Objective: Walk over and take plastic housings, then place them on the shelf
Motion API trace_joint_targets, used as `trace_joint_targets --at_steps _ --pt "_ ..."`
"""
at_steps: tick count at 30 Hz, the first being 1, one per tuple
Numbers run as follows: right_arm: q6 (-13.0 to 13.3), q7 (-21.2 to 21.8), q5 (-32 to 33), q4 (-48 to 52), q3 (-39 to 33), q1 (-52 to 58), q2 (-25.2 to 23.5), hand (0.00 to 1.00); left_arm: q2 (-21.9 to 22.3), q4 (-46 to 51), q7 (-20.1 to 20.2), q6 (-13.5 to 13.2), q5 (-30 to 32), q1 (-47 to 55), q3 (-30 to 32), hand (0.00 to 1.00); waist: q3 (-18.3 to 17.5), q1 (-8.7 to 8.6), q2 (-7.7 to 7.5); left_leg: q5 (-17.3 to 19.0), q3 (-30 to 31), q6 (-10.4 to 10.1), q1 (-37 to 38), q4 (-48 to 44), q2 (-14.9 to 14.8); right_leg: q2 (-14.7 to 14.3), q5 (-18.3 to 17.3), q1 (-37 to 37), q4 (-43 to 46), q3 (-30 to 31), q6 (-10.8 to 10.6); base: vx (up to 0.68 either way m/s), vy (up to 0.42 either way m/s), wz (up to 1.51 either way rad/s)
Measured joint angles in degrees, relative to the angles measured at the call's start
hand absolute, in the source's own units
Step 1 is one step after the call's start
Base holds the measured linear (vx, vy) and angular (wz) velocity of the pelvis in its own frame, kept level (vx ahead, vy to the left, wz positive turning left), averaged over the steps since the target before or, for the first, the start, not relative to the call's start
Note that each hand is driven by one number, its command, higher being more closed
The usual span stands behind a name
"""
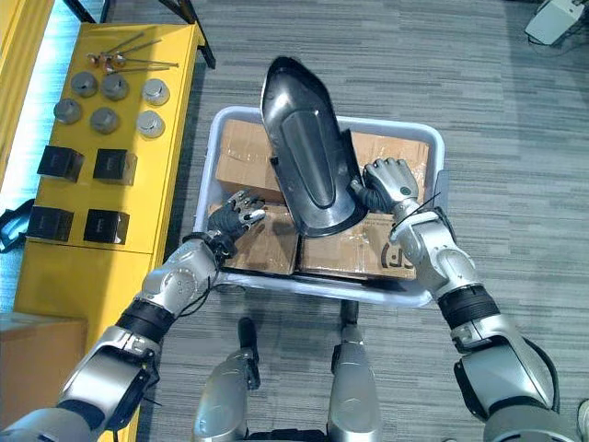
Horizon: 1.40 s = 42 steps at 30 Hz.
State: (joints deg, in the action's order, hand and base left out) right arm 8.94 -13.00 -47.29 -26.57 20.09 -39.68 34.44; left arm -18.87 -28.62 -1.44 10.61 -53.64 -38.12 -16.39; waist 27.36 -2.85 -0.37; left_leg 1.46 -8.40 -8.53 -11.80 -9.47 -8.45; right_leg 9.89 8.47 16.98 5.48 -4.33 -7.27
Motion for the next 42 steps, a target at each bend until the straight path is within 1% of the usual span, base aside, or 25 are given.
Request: trace_joint_targets --at_steps 4,6,7,8,11,13,15,16,19,20,21,24,25,27,28,31,33,34,36,37,39,40,42 --pt "1.4 -0.3 -0.9 -1.5 1.7 -1.7 0.3 1.00 0.1 -0.1 0.4 -0.1 -0.7 -1.8 -0.9 0.00 0.0 -0.73 0.02 0.6 0.2 0.1 -1.2 -1.9 -0.1 0.0 0.4 0.3 -0.1 0.0 0.0 -0.04 0.014 -0.01" --pt "1.9 -0.7 -1.0 -1.5 2.3 -2.3 0.5 1.00 0.1 -0.1 0.7 -0.4 -2.8 -2.9 -1.6 0.00 0.0 -0.72 0.03 0.8 0.2 0.1 -2.3 -2.7 -0.2 -0.1 0.7 1.0 -0.2 0.1 0.1 -0.04 0.008 0.00" --pt "1.9 -0.9 -1.1 -1.8 2.8 -2.6 0.6 1.00 0.1 -0.1 1.0 -0.5 -2.9 -3.2 -1.8 0.00 0.0 -0.76 0.03 0.8 0.2 0.1 -2.5 -2.8 -0.2 -0.1 0.9 1.1 -0.3 0.1 0.1 -0.05 0.015 -0.02" --pt "2.1 -1.0 -1.5 -2.4 3.8 -3.2 0.6 1.00 0.3 -0.1 2.4 -0.6 -2.9 -3.8 -2.8 0.00 0.0 -0.81 0.03 0.8 0.1 0.1 -2.6 -3.0 -0.2 -0.1 1.2 1.0 -0.7 0.1 0.1 -0.03 0.019 -0.02" --pt "2.4 -1.4 -2.9 -3.6 4.5 -4.0 0.6 1.00 1.3 0.3 3.6 -0.7 -4.6 -4.8 -3.1 0.00 0.0 -0.75 0.04 0.8 0.2 0.1 -2.7 -3.1 -0.2 -0.1 1.4 0.9 -0.8 0.1 0.1 0.00 0.000 0.00" --pt "2.5 -2.0 -3.0 -4.0 5.3 -4.2 0.7 1.00 1.3 0.6 4.0 -1.2 -4.5 -4.8 -4.0 0.00 -0.1 -0.81 0.13 0.8 0.2 0.1 -2.8 -3.2 -0.2 -0.1 1.5 0.9 -0.9 0.1 0.2 0.00 0.000 0.00" --pt "2.6 -2.3 -3.0 -4.2 5.7 -4.3 0.7 1.00 1.4 0.7 4.1 -1.4 -4.5 -4.8 -5.6 0.00 -0.3 -0.83 0.63 0.8 0.3 0.1 -3.1 -3.3 -0.2 -0.1 1.8 0.9 -1.3 0.0 0.2 0.00 0.000 0.00" --pt "2.6 -2.4 -3.0 -4.3 6.0 -4.4 0.7 1.00 1.3 0.8 4.2 -1.4 -4.5 -4.8 -5.9 0.00 -0.4 -0.83 0.66 0.8 0.3 0.1 -3.1 -3.3 -0.2 -0.1 1.8 0.9 -1.3 0.0 0.2 0.00 0.000 0.00" --pt "2.6 -4.3 -2.9 -5.7 7.2 -4.9 0.7 1.00 1.3 1.1 4.2 -1.3 -3.6 -4.8 -8.1 0.00 -0.4 -0.64 0.77 0.8 0.5 0.1 -3.3 -3.5 -0.2 0.0 1.9 0.8 -1.3 0.0 0.2 0.00 0.000 0.00" --pt "2.5 -5.0 -2.9 -6.4 7.8 -5.4 0.7 1.00 1.3 1.2 4.2 -1.1 -2.5 -4.8 -9.2 0.00 -0.4 -0.57 0.77 0.8 0.6 0.1 -3.4 -3.7 -0.2 0.0 1.9 0.8 -1.4 -0.1 0.2 -0.02 0.018 0.05" --pt "2.5 -5.8 -2.9 -6.5 8.1 -5.6 0.7 1.00 1.3 1.2 4.1 -0.3 -1.6 -4.8 -10.1 0.00 -0.5 -0.56 0.89 0.9 1.1 0.1 -3.8 -4.0 -0.2 -0.1 2.0 0.8 -1.5 -0.4 0.2 -0.03 0.019 0.09" --pt "2.6 -7.2 -2.9 -6.7 8.3 -5.6 0.6 1.00 1.9 1.2 2.9 0.3 -1.5 -4.8 -11.6 0.00 -0.8 -0.12 1.46 0.9 1.5 0.1 -4.3 -4.3 -0.1 -0.1 2.5 0.6 -2.2 -0.6 0.2 -0.01 0.021 0.07" --pt "2.6 -8.2 -2.9 -7.1 9.2 -5.6 0.5 1.00 2.5 1.1 1.9 0.9 -0.4 -4.7 -11.9 1.00 -1.0 0.31 1.87 0.8 1.6 0.1 -4.3 -4.3 -0.1 -0.1 2.8 0.1 -2.9 -0.8 0.2 0.00 0.019 0.03" --pt "2.7 -8.9 -2.9 -7.8 9.6 -5.6 0.3 1.00 3.2 1.0 1.5 1.0 0.4 -4.6 -12.0 1.00 -1.2 0.41 2.23 0.9 1.9 0.1 -4.3 -4.4 -0.1 -0.1 2.9 -0.3 -3.2 -1.2 0.3 -0.01 0.022 0.09" --pt "2.7 -9.7 -2.9 -8.1 9.8 -5.6 0.0 1.00 3.4 0.9 0.5 1.0 1.1 -4.6 -12.0 1.00 -1.4 0.46 2.58 0.8 2.3 0.1 -4.3 -4.4 -0.1 0.0 2.9 -0.8 -3.5 -1.8 0.3 -0.01 0.020 0.13" --pt "2.7 -10.2 -2.9 -8.2 9.8 -5.6 -0.4 1.00 3.6 0.7 -1.1 0.6 3.3 -4.6 -12.0 1.00 -1.5 0.78 2.72 0.8 2.5 0.1 -4.3 -4.4 -0.1 0.0 2.9 -1.1 -3.7 -2.0 0.3 0.00 0.012 0.06" --pt "2.7 -11.0 -2.9 -8.2 9.8 -5.6 -1.1 1.00 4.0 0.4 -4.6 -0.4 7.4 -4.6 -11.9 1.00 -1.5 1.08 2.72 0.8 2.7 0.1 -4.3 -4.3 -0.1 0.0 2.9 -1.1 -3.7 -2.2 0.3 0.00 0.000 0.00" --pt "2.7 -11.2 -2.9 -8.2 9.8 -5.6 -1.6 1.00 4.1 0.3 -5.5 -0.7 7.8 -4.6 -11.8 1.00 -1.5 1.09 2.72 0.8 2.8 0.1 -4.3 -4.3 -0.1 -0.1 2.9 -1.1 -3.7 -2.2 0.3 0.01 0.019 0.04" --pt "3.3 -12.4 -2.8 -8.2 9.3 -5.3 -2.8 1.00 4.3 0.3 -8.1 -2.8 8.8 -4.6 -11.5 1.00 -1.5 1.13 2.71 0.8 3.1 0.1 -4.5 -4.1 -0.1 -0.1 2.9 -1.2 -3.8 -2.5 0.3 0.02 0.018 0.06" --pt "3.5 -12.7 -2.6 -8.2 9.1 -5.2 -3.1 1.00 4.4 0.3 -9.0 -3.2 9.0 -4.6 -11.3 1.00 -1.5 1.14 2.71 0.8 3.2 0.1 -4.5 -4.1 -0.1 -0.1 2.9 -1.2 -3.8 -2.6 0.3 0.02 0.019 0.06" --pt "3.6 -13.9 -0.9 -8.2 8.2 -4.1 -4.4 1.00 5.2 0.2 -11.9 -6.7 9.1 -4.5 -10.9 1.00 -1.5 1.76 2.68 0.8 3.4 0.1 -4.6 -4.1 -0.1 -0.1 2.9 -1.4 -3.9 -2.9 0.3 0.02 0.021 0.06" --pt "3.7 -14.3 -0.3 -8.2 7.8 -3.5 -4.9 1.00 5.5 0.2 -12.8 -7.6 9.1 -4.4 -10.5 1.00 -1.5 1.94 2.67 0.8 3.5 0.1 -4.6 -4.1 -0.1 -0.1 2.9 -1.5 -4.0 -3.0 0.3 0.01 0.022 0.11" --pt "3.7 -15.2 2.1 -8.1 7.7 -1.2 -7.5 1.00 6.4 0.1 -15.7 -12.4 9.6 -2.7 -8.6 1.00 -1.8 2.02 2.27 0.8 4.1 0.1 -4.3 -4.0 -0.1 -0.2 2.8 -2.4 -4.2 -3.5 0.4 0.01 0.019 0.11"
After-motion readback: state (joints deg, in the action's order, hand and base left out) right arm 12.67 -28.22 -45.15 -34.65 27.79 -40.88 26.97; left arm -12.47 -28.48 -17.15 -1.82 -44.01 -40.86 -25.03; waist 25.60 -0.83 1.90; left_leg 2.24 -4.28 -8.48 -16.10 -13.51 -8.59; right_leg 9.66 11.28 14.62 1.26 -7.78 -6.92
